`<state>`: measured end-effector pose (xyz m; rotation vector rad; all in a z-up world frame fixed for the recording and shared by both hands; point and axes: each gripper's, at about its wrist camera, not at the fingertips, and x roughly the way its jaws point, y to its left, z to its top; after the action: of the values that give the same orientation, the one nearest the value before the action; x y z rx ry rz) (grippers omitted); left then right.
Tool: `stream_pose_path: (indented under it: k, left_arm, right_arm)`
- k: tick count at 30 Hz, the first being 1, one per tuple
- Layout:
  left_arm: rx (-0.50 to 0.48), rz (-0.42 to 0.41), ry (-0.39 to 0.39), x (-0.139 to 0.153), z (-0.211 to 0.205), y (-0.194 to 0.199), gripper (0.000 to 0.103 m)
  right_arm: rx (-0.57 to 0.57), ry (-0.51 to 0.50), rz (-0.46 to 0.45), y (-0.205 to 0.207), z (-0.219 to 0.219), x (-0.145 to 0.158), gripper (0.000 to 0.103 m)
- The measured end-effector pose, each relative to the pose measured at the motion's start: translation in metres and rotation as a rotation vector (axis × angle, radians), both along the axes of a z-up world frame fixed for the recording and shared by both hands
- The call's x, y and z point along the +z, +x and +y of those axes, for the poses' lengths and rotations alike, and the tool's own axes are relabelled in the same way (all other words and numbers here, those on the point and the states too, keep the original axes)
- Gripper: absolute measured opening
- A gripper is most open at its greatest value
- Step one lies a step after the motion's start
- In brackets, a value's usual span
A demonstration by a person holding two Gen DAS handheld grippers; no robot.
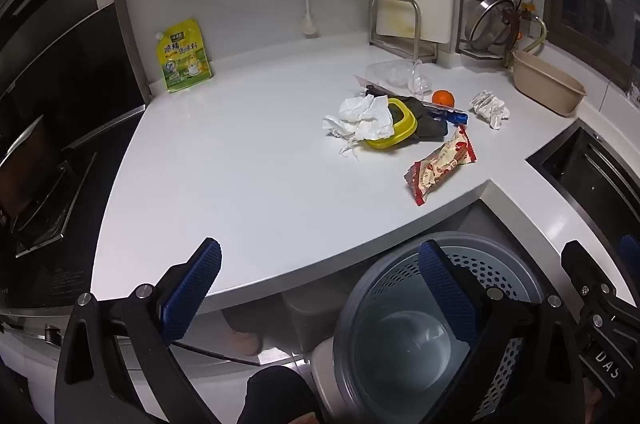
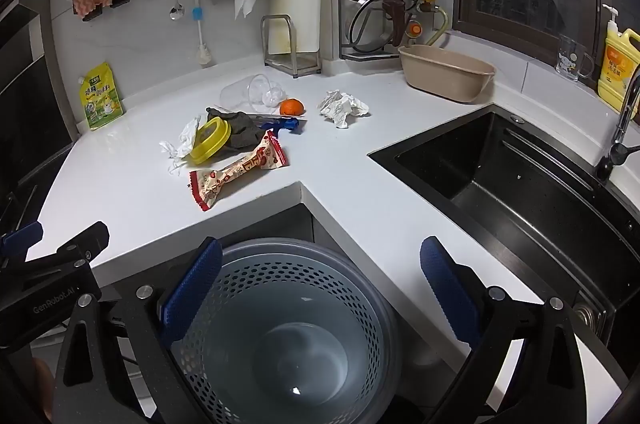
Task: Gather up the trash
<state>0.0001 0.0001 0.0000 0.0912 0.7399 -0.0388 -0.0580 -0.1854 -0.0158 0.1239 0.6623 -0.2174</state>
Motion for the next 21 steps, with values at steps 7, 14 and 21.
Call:
stream_pose_path:
  k: [7,14,21]
  left_arm:
    - [0.001,-0.002,0.001,0.0001,0.0001,-0.0001,0.097]
    - [0.002,-0.004,0.004,-0.0001,0.0003,-0.0004,0.097]
    - [0.008,-0.003,0.005,-0.0034,0.0015,-0.0015,0.097]
  right_arm:
    - [0.002,0.004,-0.001,-0.0007,-0.0005,0.0005,0.095]
    - [-0.001,0.002,-0.002,-0.0009,0.0008,-0.0009,0.095]
    - [0.002,0.002,0.000,0.0000,-0.0001,0.0003,0.095]
